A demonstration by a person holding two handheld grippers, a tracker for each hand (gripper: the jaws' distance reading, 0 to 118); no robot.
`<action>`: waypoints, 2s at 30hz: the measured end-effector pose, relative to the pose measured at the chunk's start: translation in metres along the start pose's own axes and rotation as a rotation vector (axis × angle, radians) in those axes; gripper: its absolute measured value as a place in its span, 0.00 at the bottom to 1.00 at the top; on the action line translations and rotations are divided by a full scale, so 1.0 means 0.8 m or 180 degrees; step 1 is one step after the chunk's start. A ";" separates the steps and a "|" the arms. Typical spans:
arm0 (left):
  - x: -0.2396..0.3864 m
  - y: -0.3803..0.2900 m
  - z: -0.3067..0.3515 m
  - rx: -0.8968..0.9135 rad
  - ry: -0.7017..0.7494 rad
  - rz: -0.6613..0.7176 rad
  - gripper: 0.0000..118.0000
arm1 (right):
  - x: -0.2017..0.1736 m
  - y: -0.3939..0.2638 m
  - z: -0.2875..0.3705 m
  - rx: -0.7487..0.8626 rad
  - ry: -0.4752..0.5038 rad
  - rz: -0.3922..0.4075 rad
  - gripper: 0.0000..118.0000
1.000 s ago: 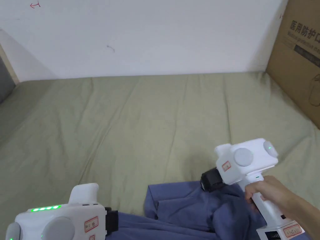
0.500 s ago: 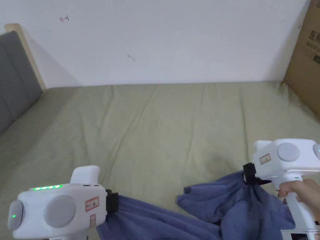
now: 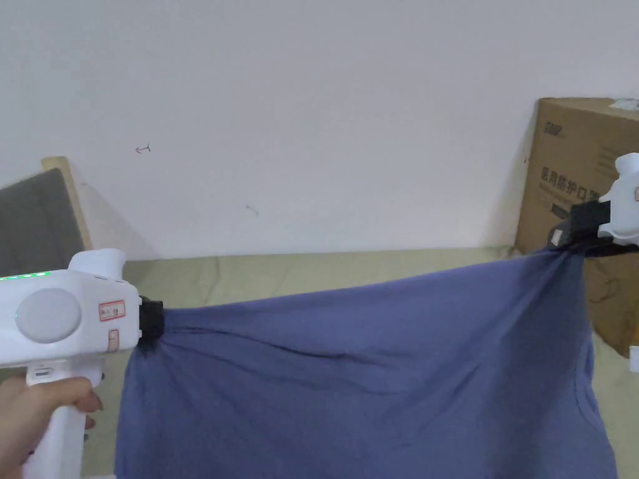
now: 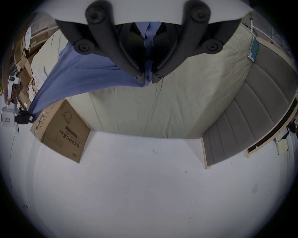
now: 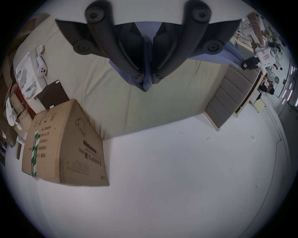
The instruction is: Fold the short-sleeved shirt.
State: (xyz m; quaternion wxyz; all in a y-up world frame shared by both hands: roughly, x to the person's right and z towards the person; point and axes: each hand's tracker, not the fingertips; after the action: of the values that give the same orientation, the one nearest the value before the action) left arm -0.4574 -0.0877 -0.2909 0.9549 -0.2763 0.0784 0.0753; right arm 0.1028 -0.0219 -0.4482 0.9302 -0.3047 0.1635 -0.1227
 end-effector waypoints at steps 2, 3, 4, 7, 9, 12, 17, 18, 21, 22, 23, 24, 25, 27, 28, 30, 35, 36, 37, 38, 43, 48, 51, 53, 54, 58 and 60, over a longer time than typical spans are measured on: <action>0.003 0.016 0.013 0.0157 0.0023 0.0052 0.06 | -0.014 0.012 0.011 0.0070 -0.0009 0.0077 0.07; 0.005 0.025 0.017 0.0201 0.0056 0.0013 0.06 | -0.022 0.018 0.014 0.0109 -0.0010 0.0094 0.07; 0.009 0.037 0.019 0.0237 0.0124 -0.0007 0.06 | -0.032 0.025 0.015 0.0149 -0.0020 0.0113 0.07; 0.016 0.075 0.021 0.0395 0.0258 -0.0154 0.06 | -0.054 0.051 0.005 0.0277 -0.0053 0.0101 0.07; 0.017 0.108 0.017 0.0503 0.0315 -0.0237 0.06 | -0.073 0.076 -0.004 0.0402 -0.0187 0.0166 0.07; 0.016 0.161 0.006 0.0606 0.0387 -0.0226 0.06 | -0.101 0.114 -0.016 0.0553 -0.0235 0.0243 0.07; 0.013 0.250 -0.029 0.0809 0.0662 -0.0400 0.06 | -0.136 0.188 -0.033 0.0756 -0.0173 0.0120 0.07; 0.010 0.268 -0.037 0.0811 0.0659 -0.0391 0.06 | -0.142 0.203 -0.031 0.0919 -0.0202 0.0173 0.07; 0.005 0.317 -0.053 0.0892 0.0652 -0.0286 0.06 | -0.164 0.251 -0.027 0.1069 -0.0168 0.0116 0.07; 0.005 0.332 -0.056 0.0966 0.0681 -0.0225 0.06 | -0.169 0.266 -0.028 0.1078 -0.0132 0.0067 0.07; 0.006 0.347 -0.061 0.1001 0.0720 -0.0236 0.06 | -0.175 0.280 -0.028 0.1132 -0.0116 0.0048 0.07; 0.008 0.359 -0.064 0.1061 0.0782 -0.0309 0.06 | -0.182 0.290 -0.028 0.1220 -0.0142 0.0026 0.07; 0.010 0.371 -0.068 0.1127 0.0826 -0.0323 0.06 | -0.188 0.299 -0.029 0.1244 -0.0143 0.0036 0.07; 0.012 0.389 -0.075 0.1172 0.0874 -0.0329 0.06 | -0.197 0.314 -0.033 0.1284 -0.0124 0.0040 0.07; 0.010 0.396 -0.079 0.1209 0.0847 -0.0278 0.06 | -0.201 0.318 -0.037 0.1294 -0.0129 0.0068 0.07; 0.008 0.399 -0.091 0.1275 0.0867 -0.0222 0.06 | -0.203 0.321 -0.048 0.1313 -0.0205 0.0112 0.07; 0.000 0.368 -0.159 0.1160 0.0985 -0.0243 0.06 | -0.190 0.299 -0.116 0.1065 -0.0260 0.0161 0.07; -0.002 0.356 -0.178 0.1080 0.0982 -0.0227 0.06 | -0.186 0.290 -0.135 0.0970 -0.0300 0.0199 0.07; -0.004 0.339 -0.199 0.0918 0.1000 -0.0248 0.06 | -0.180 0.280 -0.158 0.0849 -0.0330 0.0227 0.07; -0.006 0.322 -0.224 0.0798 0.0985 -0.0258 0.06 | -0.173 0.268 -0.184 0.0731 -0.0380 0.0222 0.07; -0.014 0.213 -0.349 0.0237 0.1084 -0.0341 0.06 | -0.121 0.186 -0.322 0.0124 -0.0602 -0.0018 0.07; -0.022 0.079 -0.458 -0.0519 0.1103 -0.0334 0.06 | -0.060 0.059 -0.450 -0.0734 -0.0933 -0.0216 0.07; -0.032 0.014 -0.497 -0.0858 0.1025 -0.0380 0.06 | -0.027 -0.025 -0.489 -0.1022 -0.0980 -0.0360 0.07; -0.035 -0.021 -0.497 -0.0925 0.0965 -0.0406 0.06 | -0.009 -0.064 -0.497 -0.1201 -0.0941 -0.0476 0.07; -0.038 -0.031 -0.494 -0.0988 0.0954 -0.0446 0.06 | 0.006 -0.074 -0.500 -0.1248 -0.0868 -0.0471 0.07; -0.065 -0.059 -0.451 -0.0948 0.0834 -0.0149 0.06 | 0.021 -0.097 -0.464 -0.1211 -0.0832 -0.0355 0.07; -0.075 -0.067 -0.413 -0.0855 0.0685 0.0045 0.06 | 0.021 -0.107 -0.429 -0.1132 -0.0652 -0.0421 0.07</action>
State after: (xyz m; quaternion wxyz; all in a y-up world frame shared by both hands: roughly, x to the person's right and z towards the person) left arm -0.5418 -0.3168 -0.5272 0.8949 -0.4073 0.1714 0.0618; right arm -0.0228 -0.2754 -0.6612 0.8635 -0.4850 0.0668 -0.1212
